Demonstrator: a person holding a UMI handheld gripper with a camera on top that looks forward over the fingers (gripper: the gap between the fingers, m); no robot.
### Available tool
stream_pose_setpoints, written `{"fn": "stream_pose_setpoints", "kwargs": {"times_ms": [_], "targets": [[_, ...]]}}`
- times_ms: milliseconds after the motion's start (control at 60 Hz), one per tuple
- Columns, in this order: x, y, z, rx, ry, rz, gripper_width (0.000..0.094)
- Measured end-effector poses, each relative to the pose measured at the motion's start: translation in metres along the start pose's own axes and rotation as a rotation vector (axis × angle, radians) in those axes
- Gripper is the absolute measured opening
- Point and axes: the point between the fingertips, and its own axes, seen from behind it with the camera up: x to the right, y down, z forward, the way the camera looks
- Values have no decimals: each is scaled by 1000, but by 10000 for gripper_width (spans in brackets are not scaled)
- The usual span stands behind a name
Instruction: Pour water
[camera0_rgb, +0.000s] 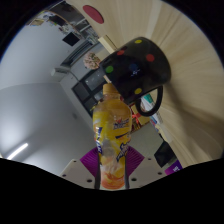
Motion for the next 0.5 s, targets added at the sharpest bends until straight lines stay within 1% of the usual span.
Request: {"fn": "stream_pose_setpoints", "kwargs": {"times_ms": [17, 100, 133, 150, 167, 267, 283, 317, 350, 367, 417, 450, 467, 483, 500], "targets": [[-1, 7, -11, 1, 2, -4, 330], [2, 14, -12, -37, 17, -69, 329], [3, 22, -16, -56, 32, -128, 328], [8, 36, -30, -65, 38, -170, 329], [8, 33, -30, -71, 52, -213, 329], [-11, 59, -58, -126, 62, -606, 327], [-7, 56, -50, -125, 66, -683, 328], [-32, 65, -71, -136, 43, -853, 329], [-54, 66, -81, -122, 20, -1030, 330], [-50, 56, -67, -103, 18, -1117, 330], [-84, 48, -81, -52, -4, -1404, 329], [-111, 38, -98, -8, -3, -1586, 328], [-108, 23, -87, 19, 14, -1652, 330], [-116, 13, -92, 45, 28, -1719, 330], [-134, 10, -111, 67, 38, -1786, 327]]}}
